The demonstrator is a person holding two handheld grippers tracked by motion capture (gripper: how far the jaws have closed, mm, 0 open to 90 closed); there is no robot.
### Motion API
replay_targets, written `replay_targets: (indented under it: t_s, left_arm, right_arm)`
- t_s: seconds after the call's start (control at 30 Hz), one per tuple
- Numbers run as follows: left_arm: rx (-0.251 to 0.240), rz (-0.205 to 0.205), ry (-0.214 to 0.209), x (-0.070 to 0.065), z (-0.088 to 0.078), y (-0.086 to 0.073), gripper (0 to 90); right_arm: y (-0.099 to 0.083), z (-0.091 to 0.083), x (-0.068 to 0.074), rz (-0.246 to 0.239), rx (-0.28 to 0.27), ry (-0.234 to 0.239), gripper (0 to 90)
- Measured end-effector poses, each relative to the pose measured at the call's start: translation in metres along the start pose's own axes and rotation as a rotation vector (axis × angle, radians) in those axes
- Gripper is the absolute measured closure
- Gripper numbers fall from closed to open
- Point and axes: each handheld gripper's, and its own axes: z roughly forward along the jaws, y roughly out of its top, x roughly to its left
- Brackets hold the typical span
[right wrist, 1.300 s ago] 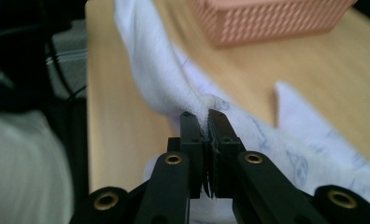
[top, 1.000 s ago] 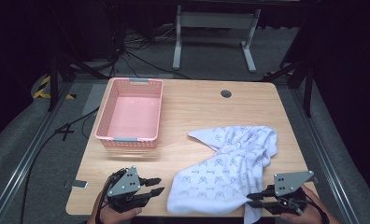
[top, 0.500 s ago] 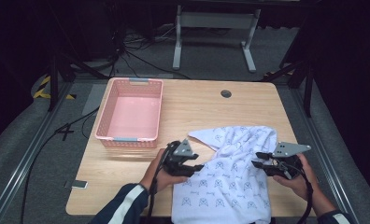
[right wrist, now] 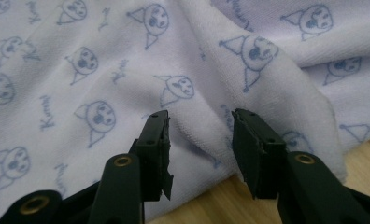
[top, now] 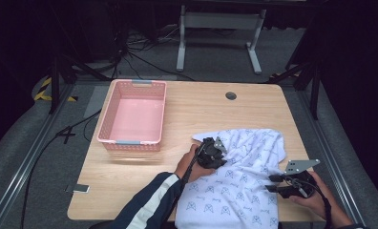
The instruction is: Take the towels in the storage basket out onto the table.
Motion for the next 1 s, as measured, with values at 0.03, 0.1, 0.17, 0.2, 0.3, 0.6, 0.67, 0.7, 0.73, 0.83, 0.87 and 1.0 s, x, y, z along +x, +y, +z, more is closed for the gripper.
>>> replay_targets:
  t_s: [0.03, 0.1, 0.17, 0.2, 0.3, 0.6, 0.67, 0.7, 0.73, 0.83, 0.87, 1.0]
  left_arm:
    - [0.008, 0.019, 0.008, -0.001, -0.002, -0.001, 82.3]
    - [0.020, 0.028, 0.018, -0.003, -0.009, -0.004, 83.6]
    - [0.012, 0.035, 0.021, -0.002, -0.015, -0.007, 84.1]
    - [0.012, 0.035, 0.021, -0.002, -0.015, -0.007, 84.3]
    - [0.002, 0.017, 0.027, 0.001, -0.024, -0.012, 84.4]
    - [-0.002, 0.052, 0.011, -0.009, -0.039, -0.019, 84.3]
    - [-0.014, 0.042, 0.009, -0.011, -0.045, -0.026, 83.8]
    - [-0.018, 0.039, 0.003, -0.011, -0.047, -0.029, 83.6]
    - [-0.018, 0.039, 0.003, -0.011, -0.047, -0.029, 83.6]
    - [-0.021, 0.026, 0.001, -0.011, -0.053, -0.036, 83.8]
    - [-0.022, 0.024, 0.002, -0.012, -0.054, -0.037, 84.0]
    - [-0.017, 0.025, 0.005, -0.015, -0.062, -0.042, 84.1]
  right_arm:
    - [0.000, -0.004, 0.001, -0.009, -0.021, -0.027, 55.3]
    - [0.001, -0.012, 0.000, 0.001, -0.081, -0.097, 52.7]
    - [0.007, -0.022, -0.010, 0.049, -0.185, -0.173, 52.8]
    - [0.011, -0.025, -0.016, 0.067, -0.213, -0.207, 54.4]
    - [0.023, -0.023, -0.045, 0.103, -0.228, -0.317, 53.6]
    - [0.045, 0.020, -0.130, 0.225, -0.132, -0.302, 36.5]
    - [0.047, 0.033, -0.134, 0.222, -0.107, -0.266, 33.9]
    - [0.048, 0.039, -0.135, 0.221, -0.080, -0.259, 32.6]
    - [0.048, 0.039, -0.135, 0.221, -0.080, -0.259, 32.6]
    - [0.048, 0.052, -0.137, 0.223, -0.047, -0.252, 28.4]
    - [0.049, 0.052, -0.137, 0.225, -0.045, -0.258, 27.9]
    - [0.054, 0.055, -0.136, 0.193, -0.057, -0.225, 47.6]
